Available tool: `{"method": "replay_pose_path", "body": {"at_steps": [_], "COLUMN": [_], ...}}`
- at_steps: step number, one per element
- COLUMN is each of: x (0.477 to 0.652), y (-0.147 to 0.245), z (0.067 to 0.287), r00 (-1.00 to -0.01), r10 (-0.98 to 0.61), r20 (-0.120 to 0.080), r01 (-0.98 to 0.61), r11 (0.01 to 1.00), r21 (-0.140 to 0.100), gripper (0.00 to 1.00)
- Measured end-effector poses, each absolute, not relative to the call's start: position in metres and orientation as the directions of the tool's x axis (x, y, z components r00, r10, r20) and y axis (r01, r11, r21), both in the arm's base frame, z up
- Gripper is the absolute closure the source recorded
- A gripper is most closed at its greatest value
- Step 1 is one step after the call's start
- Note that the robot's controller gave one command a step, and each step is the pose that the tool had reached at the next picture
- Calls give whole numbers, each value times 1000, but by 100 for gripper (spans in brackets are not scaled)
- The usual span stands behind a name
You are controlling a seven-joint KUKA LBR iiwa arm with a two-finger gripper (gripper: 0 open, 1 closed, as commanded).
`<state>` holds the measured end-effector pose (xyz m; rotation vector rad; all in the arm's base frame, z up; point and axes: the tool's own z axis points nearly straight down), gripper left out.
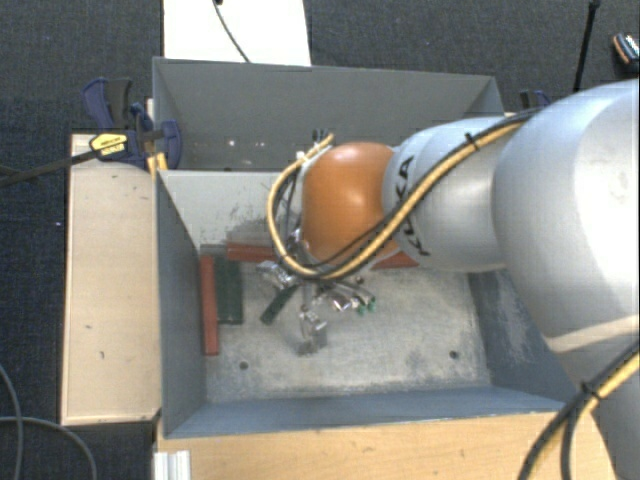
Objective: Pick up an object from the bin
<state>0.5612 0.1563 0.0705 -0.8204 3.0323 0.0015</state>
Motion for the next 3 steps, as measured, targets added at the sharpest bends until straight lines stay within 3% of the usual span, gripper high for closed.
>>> {"method": "replay_pose_path", "body": {"at_steps": [1,2,3], "x": [561,522,504], "y": [156,172,163], "z": [70,83,221], "r00": [-865,-905,-901], "r10": [-502,-426,-435], "r20": [0,1,-9], "r01": [-502,-426,-435], "r11": [865,905,901], "r21": [1,2,-1], "gripper": [100,100,100]}}
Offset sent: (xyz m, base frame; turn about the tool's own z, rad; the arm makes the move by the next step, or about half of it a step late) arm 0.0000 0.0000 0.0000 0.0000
